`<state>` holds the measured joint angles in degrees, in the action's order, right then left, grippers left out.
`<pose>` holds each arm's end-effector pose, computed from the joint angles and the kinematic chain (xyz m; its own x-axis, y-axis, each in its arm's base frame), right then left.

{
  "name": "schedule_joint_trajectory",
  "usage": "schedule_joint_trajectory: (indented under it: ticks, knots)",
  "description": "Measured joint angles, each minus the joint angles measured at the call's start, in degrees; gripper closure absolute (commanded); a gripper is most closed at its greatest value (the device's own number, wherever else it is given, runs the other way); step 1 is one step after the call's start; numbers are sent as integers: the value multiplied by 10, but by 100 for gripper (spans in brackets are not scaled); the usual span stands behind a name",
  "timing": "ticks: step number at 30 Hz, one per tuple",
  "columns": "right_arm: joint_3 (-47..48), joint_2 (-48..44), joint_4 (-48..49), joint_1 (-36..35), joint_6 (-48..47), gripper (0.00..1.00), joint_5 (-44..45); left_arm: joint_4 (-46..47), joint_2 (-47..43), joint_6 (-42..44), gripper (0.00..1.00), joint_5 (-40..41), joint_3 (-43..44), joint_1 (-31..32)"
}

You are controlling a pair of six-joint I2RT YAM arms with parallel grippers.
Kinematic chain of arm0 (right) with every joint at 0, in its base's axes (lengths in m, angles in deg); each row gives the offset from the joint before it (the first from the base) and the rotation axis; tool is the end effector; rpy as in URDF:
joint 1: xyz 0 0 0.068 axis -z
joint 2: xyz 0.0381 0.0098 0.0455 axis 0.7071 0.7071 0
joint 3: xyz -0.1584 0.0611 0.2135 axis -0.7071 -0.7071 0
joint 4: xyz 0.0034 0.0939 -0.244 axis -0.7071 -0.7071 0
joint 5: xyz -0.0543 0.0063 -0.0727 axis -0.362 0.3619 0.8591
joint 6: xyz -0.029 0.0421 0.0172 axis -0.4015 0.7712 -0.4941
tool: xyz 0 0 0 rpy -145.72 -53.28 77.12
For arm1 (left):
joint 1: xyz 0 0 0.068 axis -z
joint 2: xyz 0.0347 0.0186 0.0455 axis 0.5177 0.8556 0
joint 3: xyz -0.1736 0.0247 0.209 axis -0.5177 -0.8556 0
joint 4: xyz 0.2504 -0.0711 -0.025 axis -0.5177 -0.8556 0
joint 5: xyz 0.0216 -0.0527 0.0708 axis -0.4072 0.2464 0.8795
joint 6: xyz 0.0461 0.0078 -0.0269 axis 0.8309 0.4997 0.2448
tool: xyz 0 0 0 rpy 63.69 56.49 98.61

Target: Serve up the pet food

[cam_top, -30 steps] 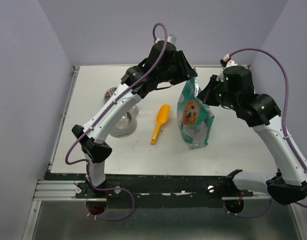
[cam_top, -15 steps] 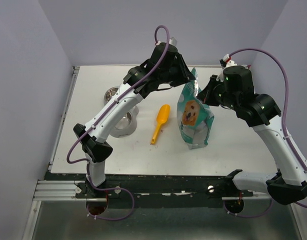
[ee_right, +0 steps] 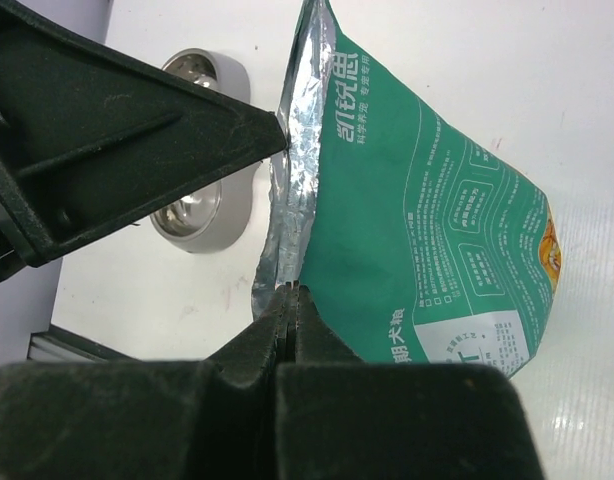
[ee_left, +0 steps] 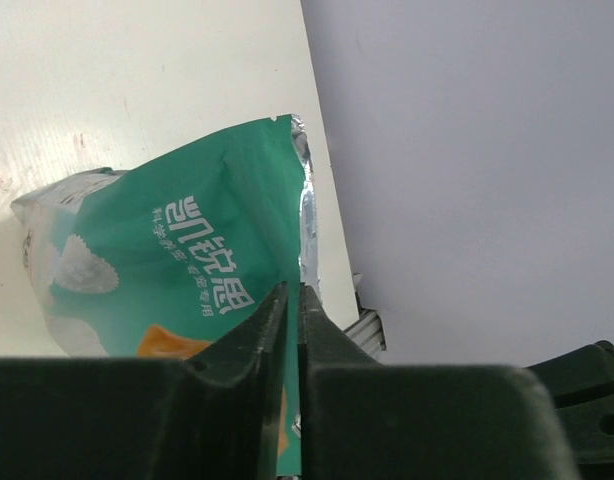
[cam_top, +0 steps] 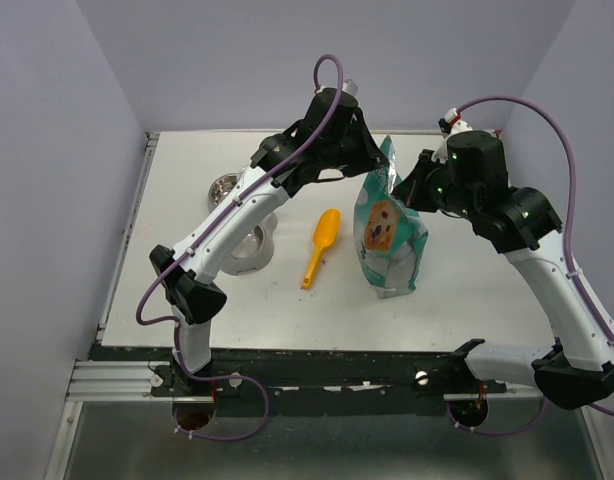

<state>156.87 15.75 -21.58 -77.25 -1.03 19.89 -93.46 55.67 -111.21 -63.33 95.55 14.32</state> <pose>0.1934 0.1184 0.4567 -0.6002 0.2214 -0.7686 -0.1923 0.8928 0.4073 0.2851 -0.2939 0.4598 -0.7943 -0.3660 -0.4849 0.1825 0.6176 -0.7650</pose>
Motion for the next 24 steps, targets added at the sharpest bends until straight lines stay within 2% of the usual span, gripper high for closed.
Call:
schedule_joint_trajectory:
  ticks: [3, 10, 19, 24]
  knots:
    - [1, 3, 0, 0, 0, 92, -4, 7, 0, 1, 100, -10, 0, 0]
    - [23, 26, 0, 34, -2, 66, -45, 14, 2, 0, 100, -27, -2, 0]
    - [31, 43, 21, 150, -9, 61, -166, 18, 2, -1, 100, -41, -8, 0]
    - [14, 44, 48, 166, -10, 61, -225, 18, 2, -2, 100, -44, -9, -1]
